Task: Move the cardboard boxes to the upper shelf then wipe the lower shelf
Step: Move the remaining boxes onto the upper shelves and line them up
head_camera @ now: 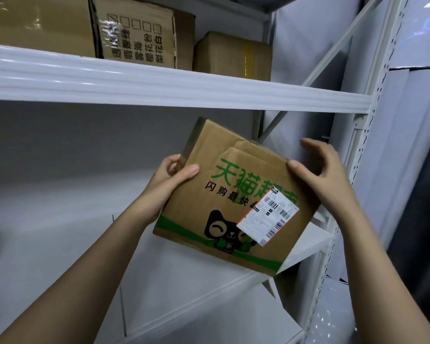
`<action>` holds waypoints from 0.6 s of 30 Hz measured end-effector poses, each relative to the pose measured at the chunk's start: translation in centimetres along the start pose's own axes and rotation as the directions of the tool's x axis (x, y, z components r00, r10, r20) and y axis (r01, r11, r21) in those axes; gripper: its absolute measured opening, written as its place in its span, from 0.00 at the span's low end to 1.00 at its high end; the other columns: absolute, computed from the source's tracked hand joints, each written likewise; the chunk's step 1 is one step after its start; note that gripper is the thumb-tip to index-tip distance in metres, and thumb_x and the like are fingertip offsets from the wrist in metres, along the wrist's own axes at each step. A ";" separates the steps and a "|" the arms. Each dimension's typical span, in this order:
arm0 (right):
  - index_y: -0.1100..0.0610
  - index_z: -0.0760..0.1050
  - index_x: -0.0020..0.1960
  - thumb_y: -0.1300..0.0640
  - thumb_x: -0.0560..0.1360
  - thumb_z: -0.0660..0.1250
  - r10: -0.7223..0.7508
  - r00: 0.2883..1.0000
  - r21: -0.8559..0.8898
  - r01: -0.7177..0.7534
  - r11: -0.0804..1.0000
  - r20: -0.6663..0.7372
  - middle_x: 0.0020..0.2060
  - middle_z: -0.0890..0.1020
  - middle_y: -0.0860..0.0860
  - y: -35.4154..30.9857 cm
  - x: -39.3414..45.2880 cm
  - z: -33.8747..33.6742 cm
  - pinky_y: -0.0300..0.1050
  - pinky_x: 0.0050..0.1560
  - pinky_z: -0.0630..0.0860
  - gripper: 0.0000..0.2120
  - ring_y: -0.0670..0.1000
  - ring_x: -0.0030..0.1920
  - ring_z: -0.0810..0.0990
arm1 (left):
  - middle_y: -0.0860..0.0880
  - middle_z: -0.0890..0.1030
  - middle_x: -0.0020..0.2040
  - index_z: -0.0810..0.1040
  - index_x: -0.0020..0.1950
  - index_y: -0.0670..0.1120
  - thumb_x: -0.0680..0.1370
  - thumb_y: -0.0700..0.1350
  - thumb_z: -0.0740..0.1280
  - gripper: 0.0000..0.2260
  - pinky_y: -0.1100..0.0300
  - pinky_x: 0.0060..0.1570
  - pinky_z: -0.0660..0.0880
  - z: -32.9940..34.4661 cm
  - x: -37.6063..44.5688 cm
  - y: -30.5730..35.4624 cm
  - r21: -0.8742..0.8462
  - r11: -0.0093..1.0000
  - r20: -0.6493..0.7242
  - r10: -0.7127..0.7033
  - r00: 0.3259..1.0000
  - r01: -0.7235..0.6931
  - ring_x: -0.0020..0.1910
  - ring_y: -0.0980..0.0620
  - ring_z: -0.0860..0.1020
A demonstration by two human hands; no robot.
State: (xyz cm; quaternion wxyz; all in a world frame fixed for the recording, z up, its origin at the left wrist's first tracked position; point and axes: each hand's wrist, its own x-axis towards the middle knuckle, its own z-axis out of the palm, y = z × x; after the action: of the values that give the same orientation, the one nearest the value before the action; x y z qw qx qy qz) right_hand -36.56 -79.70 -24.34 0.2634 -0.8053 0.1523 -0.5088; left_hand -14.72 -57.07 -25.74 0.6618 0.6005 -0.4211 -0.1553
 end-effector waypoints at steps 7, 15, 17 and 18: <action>0.44 0.61 0.71 0.39 0.69 0.65 0.224 0.967 0.432 -0.152 0.889 -0.122 0.63 0.73 0.44 1.1 -0.7 -1.0 0.30 0.53 0.70 0.33 0.41 0.61 0.74 | 0.53 0.77 0.59 0.67 0.65 0.53 0.66 0.58 0.72 0.30 0.62 0.44 0.78 2.5 -0.1 0.0 -0.133 0.988 -0.121 0.063 0.991 -0.079 0.54 0.54 0.79; 0.39 0.73 0.65 0.27 0.62 0.64 0.392 0.915 0.672 -0.350 0.653 0.096 0.55 0.83 0.44 3.2 -1.8 -3.2 0.43 0.36 0.80 0.34 0.46 0.50 0.84 | 0.59 0.78 0.53 0.70 0.56 0.60 0.59 0.62 0.71 0.28 0.68 0.38 0.77 5.3 -2.0 0.4 -0.115 0.979 -0.133 0.154 0.979 -0.170 0.47 0.63 0.80; 0.42 0.80 0.57 0.29 0.61 0.65 0.433 0.894 0.708 -0.379 0.595 0.115 0.49 0.85 0.47 2.9 -1.8 -3.6 0.41 0.33 0.80 0.29 0.47 0.45 0.85 | 0.58 0.77 0.53 0.68 0.56 0.61 0.59 0.63 0.71 0.28 0.68 0.37 0.77 6.0 -2.6 0.7 -0.082 0.977 -0.141 0.183 0.973 -0.196 0.47 0.63 0.80; 0.42 0.83 0.51 0.29 0.62 0.65 0.452 0.883 0.720 -0.397 0.570 0.129 0.46 0.86 0.49 2.6 -1.8 -3.8 0.40 0.32 0.80 0.25 0.48 0.43 0.86 | 0.57 0.77 0.54 0.67 0.56 0.61 0.59 0.64 0.71 0.28 0.68 0.37 0.77 6.4 -2.9 0.9 -0.070 0.975 -0.146 0.198 0.969 -0.210 0.47 0.62 0.80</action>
State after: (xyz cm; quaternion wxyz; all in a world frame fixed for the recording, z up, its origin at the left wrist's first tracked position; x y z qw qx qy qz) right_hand -40.68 -81.97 -25.88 0.6696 -0.5541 0.1351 -0.4757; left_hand -21.44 -59.02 -26.43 0.7265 0.5347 -0.4270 -0.0620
